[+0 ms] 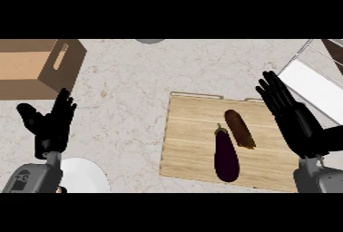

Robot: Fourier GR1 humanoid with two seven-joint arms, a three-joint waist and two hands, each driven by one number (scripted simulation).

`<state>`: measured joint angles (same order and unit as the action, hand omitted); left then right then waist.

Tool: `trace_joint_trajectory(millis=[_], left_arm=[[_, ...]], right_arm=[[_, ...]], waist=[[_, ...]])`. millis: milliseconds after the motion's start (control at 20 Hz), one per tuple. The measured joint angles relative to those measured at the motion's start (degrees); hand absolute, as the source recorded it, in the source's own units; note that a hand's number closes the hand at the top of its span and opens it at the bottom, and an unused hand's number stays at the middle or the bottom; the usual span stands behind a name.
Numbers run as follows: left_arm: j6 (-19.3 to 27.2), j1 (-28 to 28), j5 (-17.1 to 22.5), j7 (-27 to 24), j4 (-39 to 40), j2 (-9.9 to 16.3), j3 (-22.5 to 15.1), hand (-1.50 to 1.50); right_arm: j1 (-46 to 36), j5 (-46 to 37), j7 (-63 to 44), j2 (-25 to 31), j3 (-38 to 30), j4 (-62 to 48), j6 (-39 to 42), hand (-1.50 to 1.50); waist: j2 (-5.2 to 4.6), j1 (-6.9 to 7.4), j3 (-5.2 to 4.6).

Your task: Pick the sweet potato from the tray and place it in the tiered shelf

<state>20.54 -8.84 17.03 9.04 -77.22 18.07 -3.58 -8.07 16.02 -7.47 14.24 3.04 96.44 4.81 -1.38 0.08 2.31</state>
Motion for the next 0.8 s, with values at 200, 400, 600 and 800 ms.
trace_joint_trajectory(millis=[200, 400, 600, 800], left_arm=[[-2.66, 1.14, -1.55, -0.41, -0.50, 3.14, -0.82, 0.00], [-5.11, 2.10, -2.83, -1.29, -0.82, 5.72, -1.74, 0.00], [-7.41, 3.82, -2.55, -2.15, -0.86, 6.68, -2.16, 0.00], [-10.15, 5.02, -1.63, -3.17, -1.45, 8.29, -1.53, 0.00]], right_arm=[[-2.77, -11.72, 2.83, 0.08, 4.64, -1.54, -4.40, 1.50], [-5.83, -27.74, 1.87, 5.62, 6.11, -2.94, -11.55, 1.50], [-5.13, -44.33, 0.94, 7.35, 7.20, -3.95, -23.31, -1.50], [-1.99, -60.89, -4.30, 0.58, 15.60, -6.42, -32.98, -1.50]], waist=[[0.85, 1.05, -1.52], [1.65, 0.72, -2.79], [1.85, 0.41, -2.86], [1.74, 0.93, -2.69]])
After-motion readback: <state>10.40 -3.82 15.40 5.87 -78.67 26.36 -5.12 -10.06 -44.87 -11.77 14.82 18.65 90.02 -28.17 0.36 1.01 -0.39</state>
